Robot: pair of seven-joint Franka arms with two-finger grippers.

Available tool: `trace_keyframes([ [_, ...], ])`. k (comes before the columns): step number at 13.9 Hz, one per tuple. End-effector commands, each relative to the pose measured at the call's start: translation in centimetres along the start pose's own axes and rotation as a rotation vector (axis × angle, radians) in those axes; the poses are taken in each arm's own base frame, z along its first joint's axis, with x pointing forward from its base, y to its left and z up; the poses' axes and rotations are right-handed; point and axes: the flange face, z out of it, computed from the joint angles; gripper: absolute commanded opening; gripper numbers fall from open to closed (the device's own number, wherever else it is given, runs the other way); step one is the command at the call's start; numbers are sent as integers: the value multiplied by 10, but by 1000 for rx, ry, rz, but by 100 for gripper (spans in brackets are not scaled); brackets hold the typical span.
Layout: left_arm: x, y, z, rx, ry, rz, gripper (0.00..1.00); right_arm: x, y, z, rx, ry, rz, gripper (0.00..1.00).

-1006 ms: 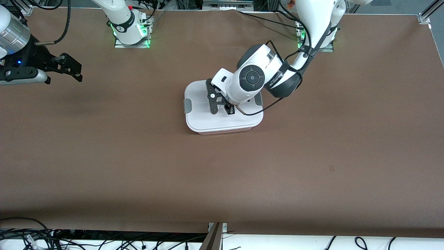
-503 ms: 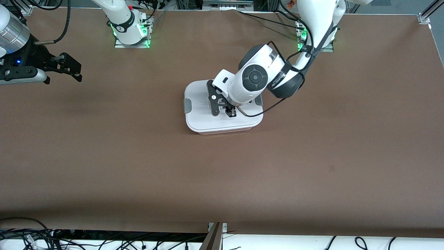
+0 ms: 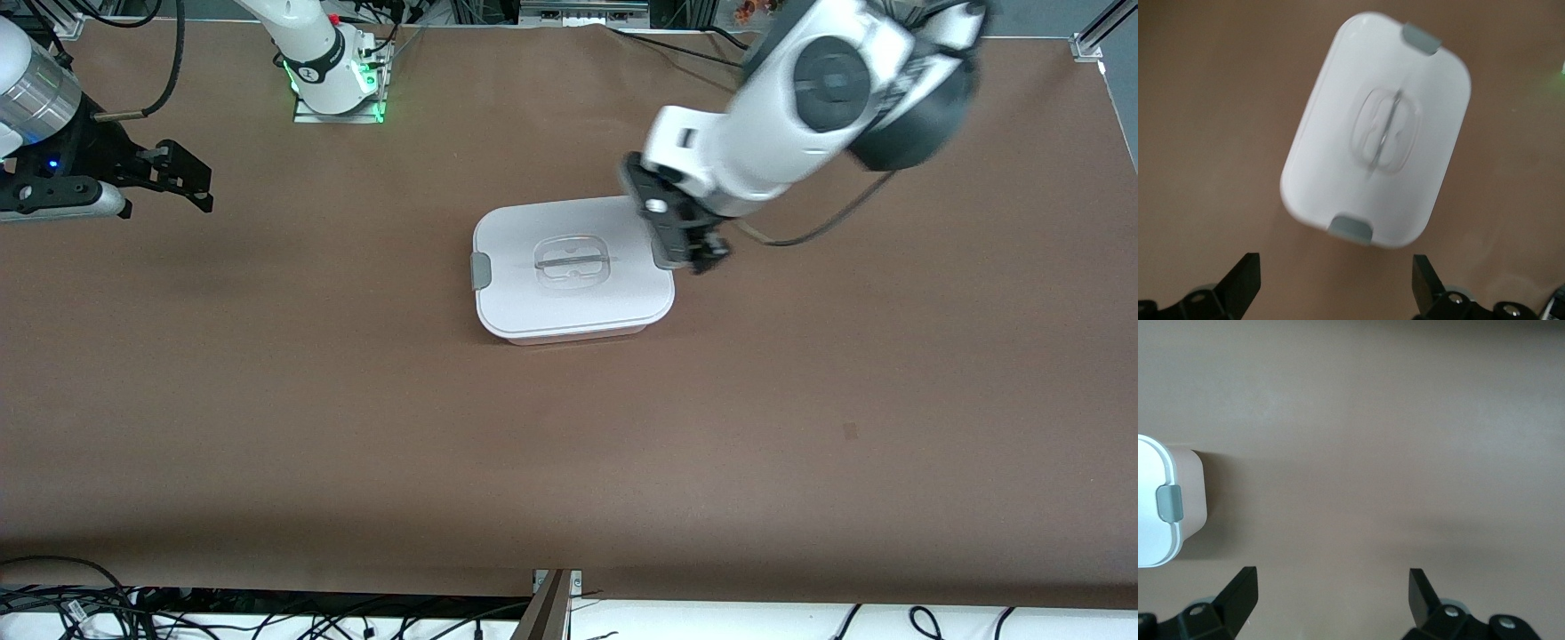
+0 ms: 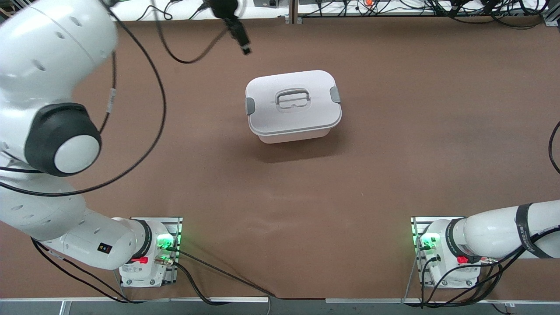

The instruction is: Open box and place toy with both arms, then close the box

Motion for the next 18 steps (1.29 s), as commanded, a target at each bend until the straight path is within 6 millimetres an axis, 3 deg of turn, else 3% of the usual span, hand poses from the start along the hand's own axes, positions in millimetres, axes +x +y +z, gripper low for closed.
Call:
trace_keyframes([
  [1,-58,-53,-33,137,-97,-124,100,-1,1,-4,-5,-2,-8,100],
  [2,-78,-68,-52,210,-130,-156,100,-1,1,-4,-5,-2,-7,100],
  [4,-100,-77,-67,250,-171,-224,100,-1,1,-4,-5,-4,-8,100],
  [5,-129,-84,-92,286,-140,-316,100,-1,1,-3,-5,-4,-8,100],
  [7,-165,-92,-110,298,-79,-600,100,-1,1,-3,-5,-4,-10,100],
  [9,-182,-103,-114,334,-19,-830,100,-1,0,-3,-3,-5,-10,100],
  [12,-232,-108,-95,352,85,-928,100,0,0,-3,-3,-5,-11,100],
  [18,-230,-108,-82,327,62,-919,100,-1,0,-2,-2,-8,-11,100],
])
